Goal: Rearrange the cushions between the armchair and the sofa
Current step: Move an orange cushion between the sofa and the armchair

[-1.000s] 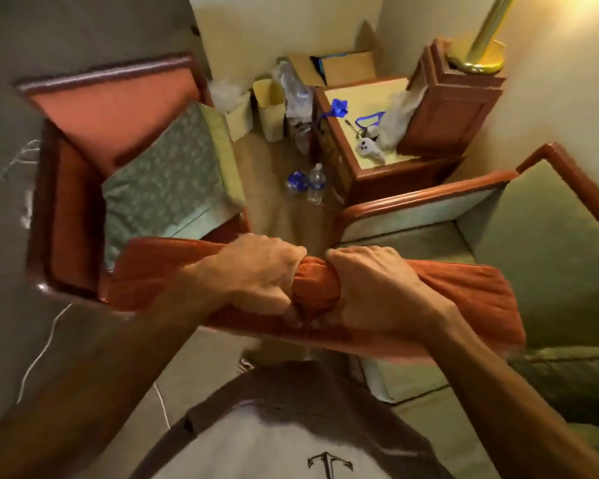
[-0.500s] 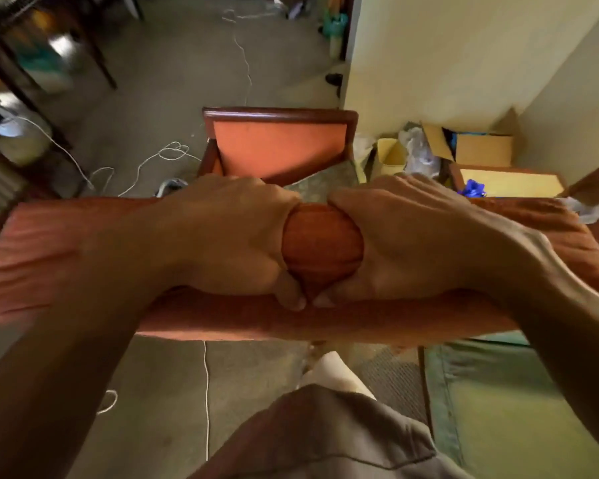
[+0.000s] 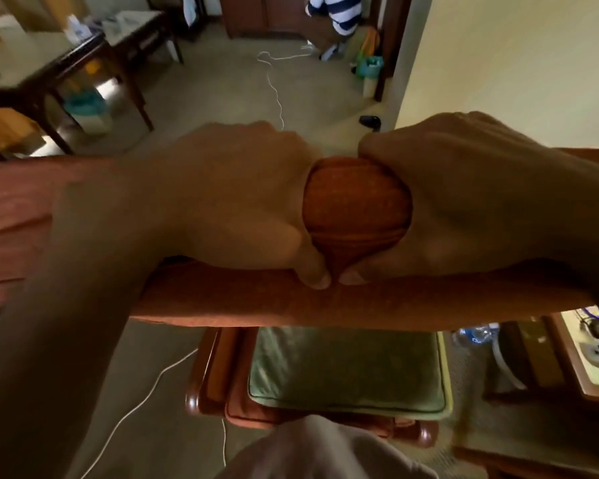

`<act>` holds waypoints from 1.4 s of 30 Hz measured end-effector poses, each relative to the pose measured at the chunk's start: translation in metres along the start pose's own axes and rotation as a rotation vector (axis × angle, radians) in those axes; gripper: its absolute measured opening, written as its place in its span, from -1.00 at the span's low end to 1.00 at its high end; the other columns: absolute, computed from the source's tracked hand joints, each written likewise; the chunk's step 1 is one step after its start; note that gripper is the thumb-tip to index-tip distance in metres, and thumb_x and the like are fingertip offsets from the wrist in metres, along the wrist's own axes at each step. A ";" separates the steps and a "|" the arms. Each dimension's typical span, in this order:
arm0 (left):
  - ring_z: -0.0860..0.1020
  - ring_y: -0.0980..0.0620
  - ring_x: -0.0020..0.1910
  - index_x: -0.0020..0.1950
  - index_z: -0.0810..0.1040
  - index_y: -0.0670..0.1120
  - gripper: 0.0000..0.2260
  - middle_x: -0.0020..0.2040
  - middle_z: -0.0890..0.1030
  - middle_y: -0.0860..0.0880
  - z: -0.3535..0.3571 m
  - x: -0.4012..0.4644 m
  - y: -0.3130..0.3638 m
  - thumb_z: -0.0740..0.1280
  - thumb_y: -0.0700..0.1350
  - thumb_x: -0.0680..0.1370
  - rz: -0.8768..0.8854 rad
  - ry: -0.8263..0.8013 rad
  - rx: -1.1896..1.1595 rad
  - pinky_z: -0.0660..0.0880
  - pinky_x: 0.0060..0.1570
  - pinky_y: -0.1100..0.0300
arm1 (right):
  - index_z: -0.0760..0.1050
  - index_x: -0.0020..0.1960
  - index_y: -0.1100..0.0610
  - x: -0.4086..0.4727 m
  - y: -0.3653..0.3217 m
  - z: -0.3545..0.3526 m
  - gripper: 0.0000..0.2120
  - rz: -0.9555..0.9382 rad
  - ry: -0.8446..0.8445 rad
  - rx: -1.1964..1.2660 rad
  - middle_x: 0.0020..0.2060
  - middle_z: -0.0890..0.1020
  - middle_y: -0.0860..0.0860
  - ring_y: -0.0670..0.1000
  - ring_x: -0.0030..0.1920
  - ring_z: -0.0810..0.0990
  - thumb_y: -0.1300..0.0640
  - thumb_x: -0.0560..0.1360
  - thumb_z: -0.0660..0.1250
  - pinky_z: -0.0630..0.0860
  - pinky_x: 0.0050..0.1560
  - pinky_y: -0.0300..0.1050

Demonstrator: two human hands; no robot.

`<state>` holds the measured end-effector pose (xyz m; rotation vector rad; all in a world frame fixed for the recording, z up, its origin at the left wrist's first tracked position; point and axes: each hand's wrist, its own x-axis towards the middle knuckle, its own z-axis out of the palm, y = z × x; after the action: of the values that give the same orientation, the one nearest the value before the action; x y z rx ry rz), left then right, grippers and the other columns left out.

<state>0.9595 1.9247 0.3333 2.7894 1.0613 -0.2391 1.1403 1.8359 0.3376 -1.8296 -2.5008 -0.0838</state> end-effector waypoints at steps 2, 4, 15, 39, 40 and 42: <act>0.56 0.11 -0.17 0.14 0.46 0.26 -0.27 -0.10 0.58 0.19 -0.012 0.036 -0.023 0.47 0.52 0.07 0.021 0.030 -0.001 0.55 -0.07 0.05 | 0.42 0.15 -0.02 0.031 0.025 0.001 -0.19 0.003 0.012 -0.004 -0.11 0.54 -0.07 0.01 -0.21 0.53 -0.64 0.22 0.19 0.46 -0.05 -0.01; 0.57 0.04 -0.18 0.13 0.48 0.18 -0.32 -0.09 0.59 0.14 -0.021 0.068 -0.041 0.46 0.49 0.13 0.054 0.086 0.025 0.57 -0.09 0.04 | 0.43 0.11 0.02 0.061 0.046 0.007 -0.21 -0.010 0.058 0.011 -0.18 0.48 -0.10 -0.13 -0.34 0.41 -0.63 0.24 0.22 0.35 -0.16 -0.07; 0.60 -0.09 0.01 0.15 0.46 0.08 -0.30 0.08 0.64 0.01 0.072 0.271 -0.112 0.52 0.41 0.16 0.119 -0.004 0.040 0.34 -0.17 0.11 | 0.42 0.11 0.07 0.183 0.177 0.164 -0.20 0.169 -0.054 0.054 -0.03 0.61 0.06 0.12 -0.12 0.58 -0.57 0.21 0.35 0.46 -0.08 -0.03; 0.06 -0.10 0.60 0.63 0.06 0.12 -0.21 0.64 0.09 -0.04 0.369 0.403 -0.211 0.34 0.29 0.50 0.148 0.179 0.004 0.02 0.52 -0.25 | -0.04 0.62 -0.08 0.199 0.257 0.475 -0.06 0.434 -0.097 0.209 0.60 0.07 0.07 0.11 0.59 -0.01 -0.31 0.42 0.38 -0.07 0.55 0.20; 0.02 -0.08 0.61 0.63 0.00 0.18 -0.20 0.65 0.04 0.00 0.371 0.398 -0.232 0.29 0.33 0.50 0.104 0.143 0.015 0.01 0.52 -0.26 | -0.08 0.61 -0.14 0.185 0.269 0.474 -0.12 0.458 -0.106 0.214 0.61 0.05 0.03 0.07 0.60 -0.04 -0.36 0.47 0.29 -0.07 0.56 0.18; -0.01 -0.07 0.62 0.62 -0.08 0.23 -0.20 0.65 0.02 0.03 0.366 0.395 -0.267 0.24 0.37 0.49 0.040 0.085 0.021 0.00 0.51 -0.27 | -0.13 0.60 -0.22 0.169 0.293 0.469 -0.18 0.520 -0.171 0.233 0.61 0.03 0.00 0.05 0.60 -0.07 -0.46 0.48 0.13 -0.08 0.56 0.17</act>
<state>1.0371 2.3056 -0.1245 2.8599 1.0251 -0.1285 1.3673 2.1169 -0.1132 -2.3811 -1.9302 0.3771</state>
